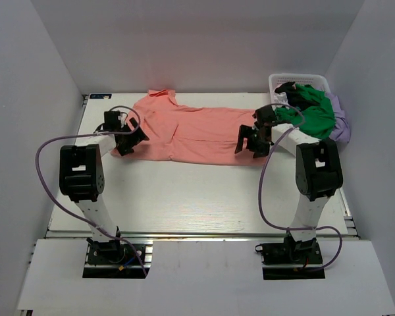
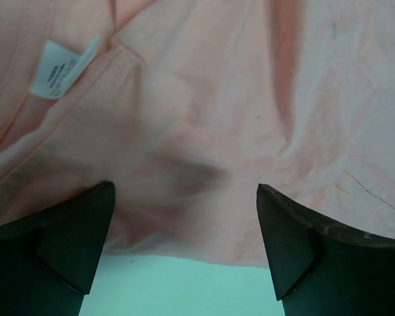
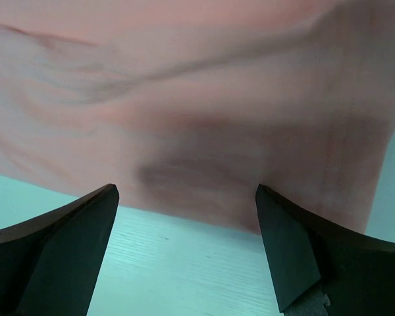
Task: Fold and stack the t-shirts
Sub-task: Fold the flattened tshirt in 1/3 of the way
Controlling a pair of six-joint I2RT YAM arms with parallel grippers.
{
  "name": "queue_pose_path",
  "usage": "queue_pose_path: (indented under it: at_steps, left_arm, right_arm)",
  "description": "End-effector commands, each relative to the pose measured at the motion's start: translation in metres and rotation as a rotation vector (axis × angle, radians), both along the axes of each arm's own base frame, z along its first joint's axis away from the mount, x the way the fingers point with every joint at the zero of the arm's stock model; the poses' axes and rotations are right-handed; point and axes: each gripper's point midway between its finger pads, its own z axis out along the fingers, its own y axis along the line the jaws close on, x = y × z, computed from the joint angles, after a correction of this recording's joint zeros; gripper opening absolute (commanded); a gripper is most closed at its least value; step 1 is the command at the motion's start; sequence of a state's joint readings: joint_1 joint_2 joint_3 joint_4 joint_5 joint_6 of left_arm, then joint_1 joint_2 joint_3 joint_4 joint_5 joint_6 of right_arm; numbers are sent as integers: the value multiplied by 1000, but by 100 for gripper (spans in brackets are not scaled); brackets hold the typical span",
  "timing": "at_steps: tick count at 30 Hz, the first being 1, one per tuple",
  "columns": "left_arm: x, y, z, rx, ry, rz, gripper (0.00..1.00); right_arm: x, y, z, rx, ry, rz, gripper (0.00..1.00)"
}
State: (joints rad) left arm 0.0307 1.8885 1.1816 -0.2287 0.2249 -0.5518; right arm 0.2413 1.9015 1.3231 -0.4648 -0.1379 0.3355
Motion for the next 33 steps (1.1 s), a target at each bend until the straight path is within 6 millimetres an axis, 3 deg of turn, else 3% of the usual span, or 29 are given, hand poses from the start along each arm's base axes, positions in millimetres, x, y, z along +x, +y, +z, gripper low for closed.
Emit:
queue_pose_path:
  at_steps: [1, 4, 6, 7, 8, 9, 10, 13, 15, 18, 20, 23, 27, 28, 30, 31, 33]
  left_arm:
    - [-29, 17, -9, 59, 80, 70, 100]
    - [-66, 26, -26, 104, 177, 121, 100]
    - [-102, 31, -31, 128, 257, 153, 100]
    - [-126, 29, -41, 116, 311, 174, 100]
    - [-141, 30, -31, 120, 314, 194, 100]
    - [-155, 29, -30, 115, 327, 203, 100]
    - [-184, 28, -39, 111, 377, 214, 100]
    - [-230, 25, -29, 90, 399, 272, 100]
    - [-250, 24, -15, 79, 362, 286, 100]
    - [-264, 23, 0, 60, 320, 312, 100]
    - [-261, 25, 18, 54, 237, 329, 100]
    - [-244, 28, 46, 72, 149, 311, 100]
    - [-200, 35, 96, 120, 6, 271, 100]
    - [-191, 36, 96, 132, 4, 257, 100]
    - [-167, 38, 111, 160, -68, 222, 100]
    - [-148, 39, 121, 165, -135, 217, 100]
    - [-122, 42, 126, 183, -163, 192, 100]
  right_arm:
    - [-18, -7, -23, -6, 52, -31, 90]
    - [-45, -9, -26, 10, 79, -26, 90]
    - [-68, -19, -35, 2, 122, -33, 90]
    - [-76, -14, -31, 7, 120, -10, 90]
    - [-83, -14, -29, 10, 119, 4, 90]
    - [-109, -20, -42, 1, 173, 10, 90]
    - [-117, -12, -38, 40, 177, 33, 90]
    - [-156, -10, -40, 84, 229, 70, 90]
    - [-180, -5, -35, 110, 238, 118, 90]
    - [-206, -8, -35, 107, 279, 147, 90]
    - [-207, -9, -22, 96, 240, 168, 90]
    - [-191, -8, 0, 77, 158, 194, 90]
    - [-141, -2, 42, 56, -18, 182, 90]
    - [-125, 0, 54, 60, -73, 168, 90]
    - [-103, -1, 60, 38, -139, 135, 90]
    - [-87, -2, 74, 27, -185, 109, 90]
    - [-70, -6, 69, -14, -190, 71, 90]
